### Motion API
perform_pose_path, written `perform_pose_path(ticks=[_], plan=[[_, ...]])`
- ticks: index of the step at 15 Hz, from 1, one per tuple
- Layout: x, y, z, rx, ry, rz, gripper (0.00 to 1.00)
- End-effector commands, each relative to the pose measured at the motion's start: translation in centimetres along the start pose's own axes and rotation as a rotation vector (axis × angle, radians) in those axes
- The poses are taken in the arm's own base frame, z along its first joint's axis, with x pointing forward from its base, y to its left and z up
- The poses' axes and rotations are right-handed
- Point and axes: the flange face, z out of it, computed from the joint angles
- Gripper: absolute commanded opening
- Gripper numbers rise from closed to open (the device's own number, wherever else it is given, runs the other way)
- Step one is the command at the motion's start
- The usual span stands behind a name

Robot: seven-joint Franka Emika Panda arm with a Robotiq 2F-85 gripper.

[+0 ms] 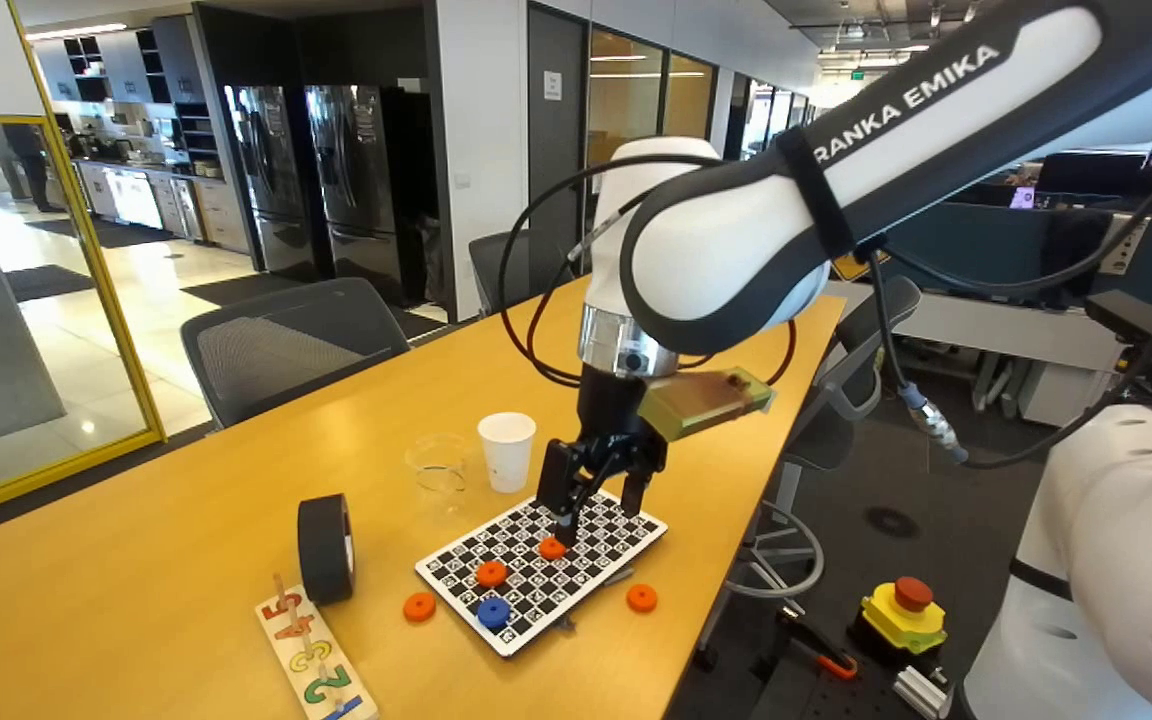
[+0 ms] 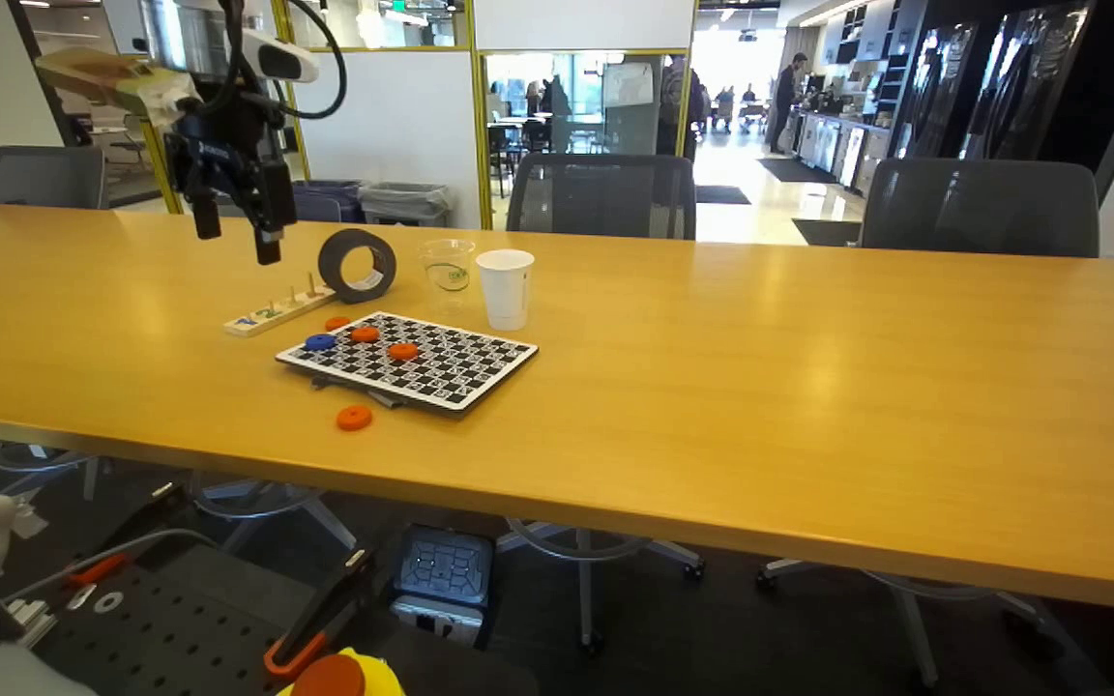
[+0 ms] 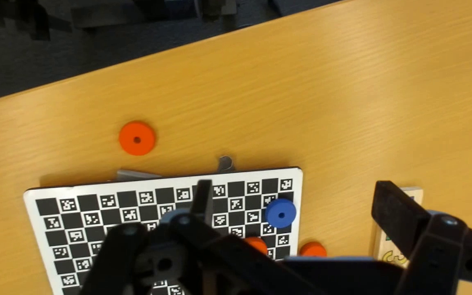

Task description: Put two rings in the clear cup and the rest in the white cup

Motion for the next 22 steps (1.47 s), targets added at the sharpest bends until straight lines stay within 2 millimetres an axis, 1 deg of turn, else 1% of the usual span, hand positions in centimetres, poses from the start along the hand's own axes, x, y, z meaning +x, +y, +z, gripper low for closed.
perform_pose_path(ticks=[1, 2, 7, 9, 11, 16, 22], plan=[[1.0, 2.3, 3.0, -0.031, 0.037, -0.003, 1.0], [1.8, 2.9, 4.0, -0.041, 0.033, 0.008, 1.0], [3.1, 5.6, 8.2, -0.112, 0.036, 0.003, 1.0], [3.4, 6.4, 9.6, -0.134, 0.031, -0.004, 1.0], [3.2, 7.2, 10.8, -0.152, 0.014, 0.001, 1.0], [3.0, 8.5, 12.8, -0.159, -0.022, 0.019, 1.0], [3.3, 9.7, 14.5, -0.142, -0.014, 0.045, 1.0]])
